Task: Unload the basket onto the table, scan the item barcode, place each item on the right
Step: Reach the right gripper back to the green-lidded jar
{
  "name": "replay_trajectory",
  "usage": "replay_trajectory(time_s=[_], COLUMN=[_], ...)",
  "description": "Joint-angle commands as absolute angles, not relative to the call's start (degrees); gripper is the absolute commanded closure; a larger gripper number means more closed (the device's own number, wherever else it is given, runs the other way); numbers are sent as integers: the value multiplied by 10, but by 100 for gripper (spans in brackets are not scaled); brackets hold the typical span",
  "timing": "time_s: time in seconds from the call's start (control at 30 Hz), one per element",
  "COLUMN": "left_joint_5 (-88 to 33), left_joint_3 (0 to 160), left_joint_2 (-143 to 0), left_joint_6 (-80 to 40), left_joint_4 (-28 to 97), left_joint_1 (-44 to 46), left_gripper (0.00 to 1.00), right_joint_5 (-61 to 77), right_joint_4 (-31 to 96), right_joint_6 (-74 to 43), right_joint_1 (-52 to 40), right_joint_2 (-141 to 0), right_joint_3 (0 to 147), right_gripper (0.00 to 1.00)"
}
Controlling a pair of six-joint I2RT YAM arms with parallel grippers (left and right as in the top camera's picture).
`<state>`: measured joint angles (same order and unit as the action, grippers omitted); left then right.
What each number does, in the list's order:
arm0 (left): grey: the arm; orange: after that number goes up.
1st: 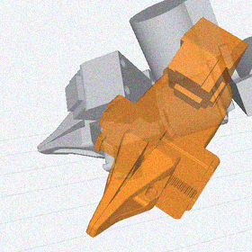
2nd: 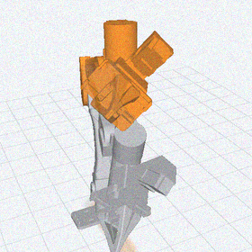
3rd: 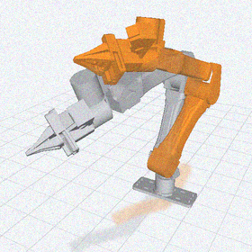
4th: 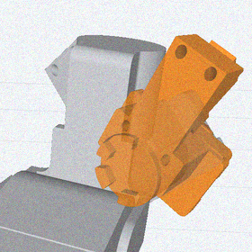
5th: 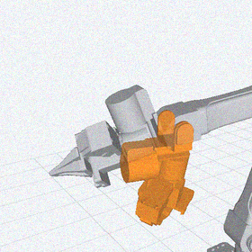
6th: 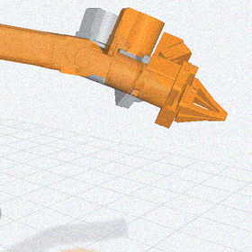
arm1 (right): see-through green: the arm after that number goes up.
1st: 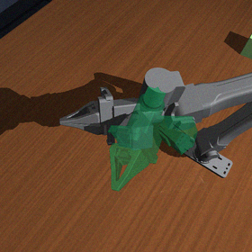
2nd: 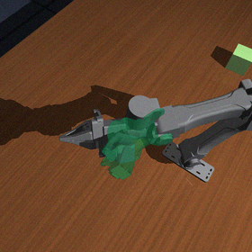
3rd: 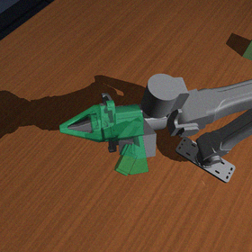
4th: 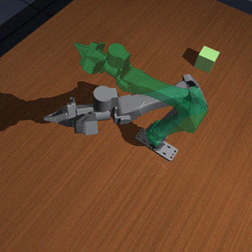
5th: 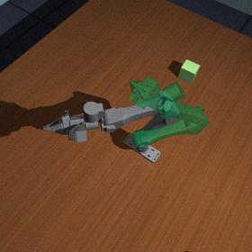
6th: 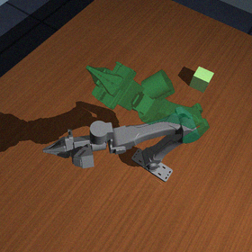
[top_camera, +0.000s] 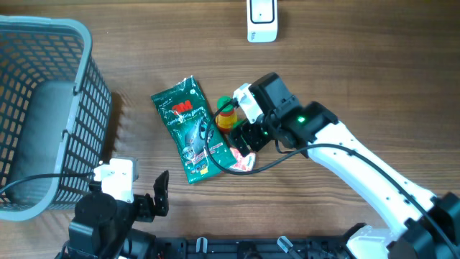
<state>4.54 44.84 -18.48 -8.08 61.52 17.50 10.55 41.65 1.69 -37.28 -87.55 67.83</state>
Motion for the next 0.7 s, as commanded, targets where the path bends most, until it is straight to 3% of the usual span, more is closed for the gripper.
replay_trajectory(time_s=[0.0,0.33,0.57,0.67], left_joint_5=[39,39,39,39], left_joint_3=[453,453,453,453], left_joint_2=[-185,-185,-185,-185], left_joint_6=[-84,-84,-84,-84], left_joint_4=[614,614,614,614], left_joint_1=[172,172,172,172], left_gripper=[0,0,0,0], right_joint_5=[126,138,43,42], right_joint_4=[405,375,367,367], right_joint_6=[60,60,11,9], right_joint_1=[-375,-385,-393,-393], right_joint_2=[-907,-990,-1000,-1000], right_joint_3=[675,675,675,675], right_gripper=[0,0,1,14])
